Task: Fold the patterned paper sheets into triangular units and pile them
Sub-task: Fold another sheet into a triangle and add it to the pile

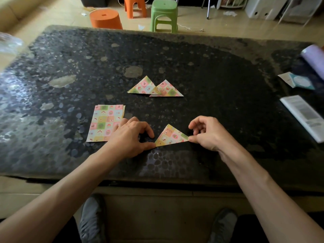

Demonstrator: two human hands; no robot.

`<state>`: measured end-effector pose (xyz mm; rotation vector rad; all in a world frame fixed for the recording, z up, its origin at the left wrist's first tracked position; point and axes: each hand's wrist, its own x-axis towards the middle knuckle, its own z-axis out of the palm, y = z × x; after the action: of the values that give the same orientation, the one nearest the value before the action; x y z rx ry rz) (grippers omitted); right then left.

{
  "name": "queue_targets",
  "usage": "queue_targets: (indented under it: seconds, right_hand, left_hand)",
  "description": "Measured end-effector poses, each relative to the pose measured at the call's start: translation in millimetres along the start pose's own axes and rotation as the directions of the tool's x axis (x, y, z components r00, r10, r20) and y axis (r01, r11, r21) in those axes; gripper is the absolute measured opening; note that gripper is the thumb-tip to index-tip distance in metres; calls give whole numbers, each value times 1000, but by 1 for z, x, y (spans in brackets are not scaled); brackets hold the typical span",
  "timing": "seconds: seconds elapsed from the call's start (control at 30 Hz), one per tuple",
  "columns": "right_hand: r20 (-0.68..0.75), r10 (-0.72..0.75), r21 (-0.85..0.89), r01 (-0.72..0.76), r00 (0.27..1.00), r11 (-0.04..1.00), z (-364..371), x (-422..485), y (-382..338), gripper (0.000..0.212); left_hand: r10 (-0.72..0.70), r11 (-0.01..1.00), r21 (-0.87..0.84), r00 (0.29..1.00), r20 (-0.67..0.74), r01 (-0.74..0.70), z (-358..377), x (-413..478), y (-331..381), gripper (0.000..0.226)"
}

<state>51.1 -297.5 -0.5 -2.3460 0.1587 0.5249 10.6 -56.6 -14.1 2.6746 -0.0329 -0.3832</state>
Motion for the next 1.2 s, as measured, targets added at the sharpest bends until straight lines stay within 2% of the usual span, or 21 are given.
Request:
queue_targets:
  seconds: [0.23,0.4,0.47,0.57,0.67,0.73,0.83,0.93,1.03,1.1,1.2]
  right_hand:
    - [-32,-27,-1,27,999,1000,-2,1,7,30]
    - [-23,-63,5,63,998,998,-2,0,11,31]
    - [0,-101,15,101,995,995,-3,-2,15,31]
    - [-4,-178,19,179,984,984,-1,-7,21,26]
    - [-30,-246,-77,243,969,967,5,-11,25,27]
    - [-50,-298,-160,287,953,944,10,-14,26,31]
    - [-96,-356,-195,333,930,922,17,-17,29,29]
    - [-117,-330,-162,310,937,937,19,-18,28,21]
    - [-107,-296,-121,283,949,952,19,-19,23,16]
    - [-88,-248,-50,245,965,968,18,-19,21,15]
    - [-72,-187,117,195,980,974,16,-17,18,17]
  left_hand:
    - [17,999,28,999,-29,-17,3,2,-1,25]
    - [57,998,28,998,10,-57,-3,5,-5,25]
    - [106,994,-14,994,12,-106,-3,6,-5,28]
    - [240,959,-128,964,-113,-253,3,4,0,35]
    - [383,923,42,901,-203,-383,15,2,8,47]
    - [440,895,172,876,-198,-411,23,3,9,51]
    - [479,869,240,855,-198,-432,28,7,6,51]
    - [514,847,276,832,-209,-454,28,7,6,48]
    - [589,793,339,780,-210,-507,25,6,7,39]
    - [624,761,372,756,-198,-531,23,6,6,37]
    - [605,778,349,772,-193,-522,23,6,5,47]
